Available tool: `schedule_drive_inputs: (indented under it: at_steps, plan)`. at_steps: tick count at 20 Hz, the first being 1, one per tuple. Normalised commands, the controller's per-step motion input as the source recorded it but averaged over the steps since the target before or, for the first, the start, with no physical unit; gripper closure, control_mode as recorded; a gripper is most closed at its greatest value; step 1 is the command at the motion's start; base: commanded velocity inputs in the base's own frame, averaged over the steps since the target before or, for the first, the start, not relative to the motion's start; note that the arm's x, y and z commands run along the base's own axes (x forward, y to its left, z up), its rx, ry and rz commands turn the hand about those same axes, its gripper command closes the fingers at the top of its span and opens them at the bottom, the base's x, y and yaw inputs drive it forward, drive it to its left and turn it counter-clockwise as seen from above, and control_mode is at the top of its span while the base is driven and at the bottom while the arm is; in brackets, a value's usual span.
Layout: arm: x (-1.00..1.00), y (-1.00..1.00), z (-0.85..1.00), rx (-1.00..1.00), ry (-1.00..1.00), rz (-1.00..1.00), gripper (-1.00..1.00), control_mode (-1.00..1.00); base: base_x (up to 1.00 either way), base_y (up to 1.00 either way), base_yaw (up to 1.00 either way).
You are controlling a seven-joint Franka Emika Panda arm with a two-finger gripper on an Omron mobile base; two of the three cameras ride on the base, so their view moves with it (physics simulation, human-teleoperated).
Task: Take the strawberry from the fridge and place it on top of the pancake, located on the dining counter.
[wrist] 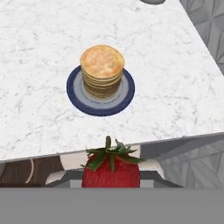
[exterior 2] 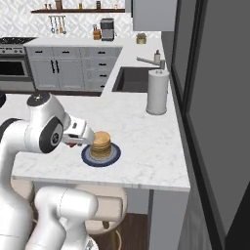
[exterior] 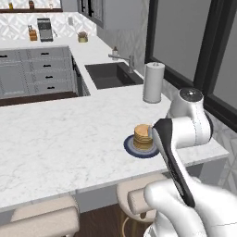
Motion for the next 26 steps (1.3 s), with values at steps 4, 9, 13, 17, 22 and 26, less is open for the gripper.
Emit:
schedule_drive_inputs:
  at_steps: [4, 9, 13, 17, 22, 26]
  plan:
    - [1.00, 0.01, 0.01, 0.00, 0.01, 0.02, 1.00, -1.00, 0.00, 0.00, 0.00]
    - [1.00, -0.03, -0.02, 0.00, 0.14, 0.00, 1.00, -1.00, 0.00, 0.00, 0.00]
    - [1.00, -0.49, -0.27, 0.12, 0.25, 0.12, 1.00, -1.00, 0.00, 0.00, 0.00]
    - [1.00, 0.00, -0.51, 0.06, 0.11, 0.05, 1.00, -1.00, 0.00, 0.00, 0.00]
    - [0.86, 0.33, -0.53, 0.00, 0.00, 0.00, 1.00, -1.00, 0.00, 0.00, 0.00]
    - [0.43, 0.18, -0.51, -0.05, 0.08, 0.01, 1.00, -1.00, 0.00, 0.00, 0.00]
